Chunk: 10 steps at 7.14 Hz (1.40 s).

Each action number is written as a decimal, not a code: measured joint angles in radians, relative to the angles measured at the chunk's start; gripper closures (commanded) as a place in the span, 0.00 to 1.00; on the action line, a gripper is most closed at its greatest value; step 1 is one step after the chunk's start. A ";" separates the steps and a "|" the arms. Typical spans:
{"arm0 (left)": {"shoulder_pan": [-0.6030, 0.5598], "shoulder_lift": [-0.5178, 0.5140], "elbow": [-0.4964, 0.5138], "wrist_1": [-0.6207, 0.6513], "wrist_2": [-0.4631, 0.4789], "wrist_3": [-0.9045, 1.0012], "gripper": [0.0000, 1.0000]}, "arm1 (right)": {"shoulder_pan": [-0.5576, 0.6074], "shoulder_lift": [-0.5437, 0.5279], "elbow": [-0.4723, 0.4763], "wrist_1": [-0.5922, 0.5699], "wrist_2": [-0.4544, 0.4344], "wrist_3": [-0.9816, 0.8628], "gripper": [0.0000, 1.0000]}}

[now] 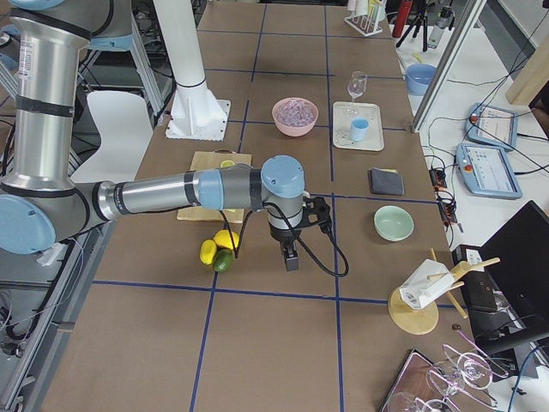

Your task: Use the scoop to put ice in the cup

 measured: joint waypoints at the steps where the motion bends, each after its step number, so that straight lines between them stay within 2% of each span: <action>1: 0.005 -0.020 -0.001 -0.013 -0.001 -0.001 0.00 | 0.000 0.000 -0.007 0.014 0.006 0.004 0.00; 2: 0.009 -0.040 0.003 -0.055 0.000 -0.001 0.00 | -0.001 -0.002 -0.013 0.019 0.007 0.008 0.00; 5: 0.076 -0.067 0.033 -0.299 -0.003 -0.030 0.00 | -0.004 -0.006 -0.030 0.023 0.014 0.009 0.00; 9: 0.368 -0.081 0.036 -0.702 0.004 -0.067 0.00 | -0.037 -0.004 -0.037 0.024 0.021 0.016 0.00; 10: 0.448 -0.108 0.039 -0.766 0.006 -0.122 0.00 | -0.051 -0.001 -0.036 0.025 0.023 0.022 0.00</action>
